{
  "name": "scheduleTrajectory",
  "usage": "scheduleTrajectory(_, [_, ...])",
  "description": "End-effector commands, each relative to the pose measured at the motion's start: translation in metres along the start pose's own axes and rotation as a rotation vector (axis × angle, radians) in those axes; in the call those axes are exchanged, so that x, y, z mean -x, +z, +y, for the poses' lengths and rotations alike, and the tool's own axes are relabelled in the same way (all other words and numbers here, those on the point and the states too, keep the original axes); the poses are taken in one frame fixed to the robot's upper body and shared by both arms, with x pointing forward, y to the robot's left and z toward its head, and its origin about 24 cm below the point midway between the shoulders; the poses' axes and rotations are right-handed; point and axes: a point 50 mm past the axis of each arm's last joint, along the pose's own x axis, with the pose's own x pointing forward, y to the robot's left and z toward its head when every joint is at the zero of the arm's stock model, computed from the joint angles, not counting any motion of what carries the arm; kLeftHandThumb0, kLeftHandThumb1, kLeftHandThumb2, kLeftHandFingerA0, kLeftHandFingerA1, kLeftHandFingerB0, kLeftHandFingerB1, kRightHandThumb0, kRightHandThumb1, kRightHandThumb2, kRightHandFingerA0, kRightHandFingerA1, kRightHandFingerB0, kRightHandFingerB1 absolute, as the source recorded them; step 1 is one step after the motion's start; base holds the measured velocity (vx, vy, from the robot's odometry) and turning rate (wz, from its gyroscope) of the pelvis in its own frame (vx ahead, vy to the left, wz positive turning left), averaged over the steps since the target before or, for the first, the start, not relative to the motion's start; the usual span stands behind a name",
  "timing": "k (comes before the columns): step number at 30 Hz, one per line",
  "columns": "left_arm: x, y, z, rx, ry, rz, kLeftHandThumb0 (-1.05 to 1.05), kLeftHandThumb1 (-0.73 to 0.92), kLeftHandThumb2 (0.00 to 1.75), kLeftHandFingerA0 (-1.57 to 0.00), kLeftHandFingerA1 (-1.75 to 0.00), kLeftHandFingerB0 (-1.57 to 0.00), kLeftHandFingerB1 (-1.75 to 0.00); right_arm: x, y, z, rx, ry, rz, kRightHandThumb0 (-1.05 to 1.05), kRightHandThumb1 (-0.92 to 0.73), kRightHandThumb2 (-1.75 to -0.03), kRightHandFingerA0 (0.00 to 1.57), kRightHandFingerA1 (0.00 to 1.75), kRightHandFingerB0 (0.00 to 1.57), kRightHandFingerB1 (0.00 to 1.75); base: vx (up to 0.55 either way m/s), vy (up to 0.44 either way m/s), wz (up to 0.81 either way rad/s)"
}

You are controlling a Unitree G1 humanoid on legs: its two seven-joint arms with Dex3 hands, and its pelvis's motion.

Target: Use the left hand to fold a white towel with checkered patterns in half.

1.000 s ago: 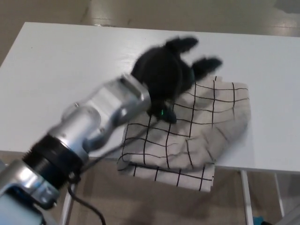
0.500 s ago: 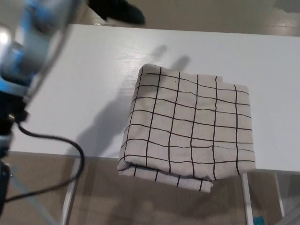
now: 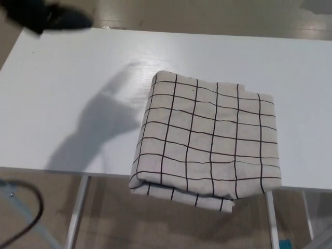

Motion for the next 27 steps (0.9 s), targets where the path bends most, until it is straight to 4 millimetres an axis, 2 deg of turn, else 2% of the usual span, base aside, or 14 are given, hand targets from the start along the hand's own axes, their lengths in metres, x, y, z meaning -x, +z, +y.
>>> scheduleTrajectory(1, [0.093, 0.013, -0.012, 0.283, -0.102, -0.155, -0.78, 0.48, 0.87, -0.05, -0.28, -0.05, -0.38, 0.009, 0.011, -0.026, 0.033, -0.072, -0.038, -0.24, -0.77, -0.62, 0.46, 0.62, 0.52, 0.53, 0.0, 0.0, 0.0])
scheduleTrajectory(2, [0.114, 0.017, -0.015, 0.359, -0.1, -0.171, -0.78, 0.48, 0.87, -0.05, -0.28, -0.05, -0.38, 0.008, 0.017, -0.031, 0.055, -0.083, -0.064, -0.24, -0.77, -0.62, 0.46, 0.62, 0.52, 0.53, 0.0, 0.0, 0.0])
scheduleTrajectory(3, [0.125, 0.017, -0.017, 0.436, -0.108, -0.169, -0.79, 0.45, 0.75, -0.12, -0.35, -0.16, -0.37, 0.007, 0.02, -0.032, 0.067, -0.085, -0.075, -0.23, -0.78, -0.63, 0.45, 0.55, 0.53, 0.53, 0.0, 0.0, 0.0])
scheduleTrajectory(5, [0.143, 0.019, -0.02, 0.547, -0.119, -0.166, -0.79, 0.45, 0.75, -0.12, -0.35, -0.16, -0.37, 0.005, 0.026, -0.034, 0.085, -0.089, -0.093, -0.23, -0.78, -0.63, 0.45, 0.55, 0.53, 0.53, 0.0, 0.0, 0.0])
scheduleTrajectory(8, [0.144, 0.019, -0.02, 0.55, -0.121, -0.165, -0.79, 0.45, 0.75, -0.12, -0.35, -0.16, -0.37, 0.006, 0.026, -0.034, 0.085, -0.089, -0.092, -0.23, -0.78, -0.63, 0.45, 0.55, 0.53, 0.53, 0.0, 0.0, 0.0])
scheduleTrajectory(9, [0.171, 0.009, -0.028, 0.691, -0.151, -0.086, -0.62, 0.47, 0.55, -0.26, -0.32, -0.27, -0.3, 0.003, 0.033, -0.037, 0.076, -0.089, -0.111, -0.25, -0.8, -0.63, 0.41, 0.5, 0.52, 0.53, 0.0, 0.0, 0.0])
scheduleTrajectory(12, [0.238, -0.008, -0.046, 0.988, -0.187, 0.12, -0.6, 0.46, 0.55, -0.28, -0.33, -0.31, -0.31, -0.002, 0.048, -0.04, 0.061, -0.089, -0.145, -0.25, -0.8, -0.63, 0.41, 0.5, 0.52, 0.53, 0.0, 0.0, 0.0])
scheduleTrajectory(15, [0.265, -0.008, -0.076, 1.104, -0.3, 0.257, -0.56, 0.45, 0.55, -0.35, -0.36, -0.41, -0.34, -0.005, 0.052, -0.043, 0.044, -0.096, -0.147, -0.25, -0.8, -0.63, 0.39, 0.5, 0.51, 0.53, 0.0, 0.0, 0.0])
scheduleTrajectory(20, [0.29, 0.003, -0.116, 1.136, -0.594, 0.363, -0.67, 0.45, 0.57, -0.4, -0.39, -0.44, -0.36, -0.001, 0.043, -0.04, 0.032, -0.099, -0.122, -0.24, -0.8, -0.63, 0.4, 0.51, 0.52, 0.54, 0.0, 0.0, 0.0])
scheduleTrajectory(23, [0.296, 0.007, -0.127, 1.152, -0.666, 0.379, -0.67, 0.45, 0.57, -0.4, -0.39, -0.44, -0.36, 0.002, 0.038, -0.039, 0.033, -0.099, -0.113, -0.24, -0.8, -0.63, 0.4, 0.51, 0.52, 0.54, 0.0, 0.0, 0.0])
scheduleTrajectory(24, [0.299, 0.007, -0.135, 1.156, -0.689, 0.399, -0.7, 0.43, 0.8, -0.3, -0.45, -0.37, -0.45, 0.003, 0.037, -0.039, 0.038, -0.097, -0.11, -0.24, -0.8, -0.63, 0.4, 0.51, 0.52, 0.54, 0.0, 0.0, 0.0])
scheduleTrajectory(25, [0.299, 0.007, -0.135, 1.156, -0.689, 0.399, -0.7, 0.43, 0.8, -0.3, -0.45, -0.37, -0.45, 0.003, 0.037, -0.039, 0.038, -0.097, -0.11, -0.24, -0.8, -0.63, 0.4, 0.51, 0.52, 0.54, 0.0, 0.0, 0.0])
scheduleTrajectory(26, [0.308, 0.008, -0.162, 1.178, -0.746, 0.464, -0.71, 0.44, 0.8, -0.28, -0.44, -0.36, -0.44, 0.005, 0.034, -0.038, 0.052, -0.093, -0.099, -0.24, -0.79, -0.63, 0.4, 0.52, 0.52, 0.53, 0.0, 0.0, 0.0])
scheduleTrajectory(27, [0.31, 0.008, -0.167, 1.184, -0.754, 0.473, -0.71, 0.44, 0.8, -0.28, -0.44, -0.36, -0.44, 0.005, 0.034, -0.038, 0.054, -0.094, -0.097, -0.24, -0.79, -0.63, 0.4, 0.52, 0.52, 0.53, 0.0, 0.0, 0.0])
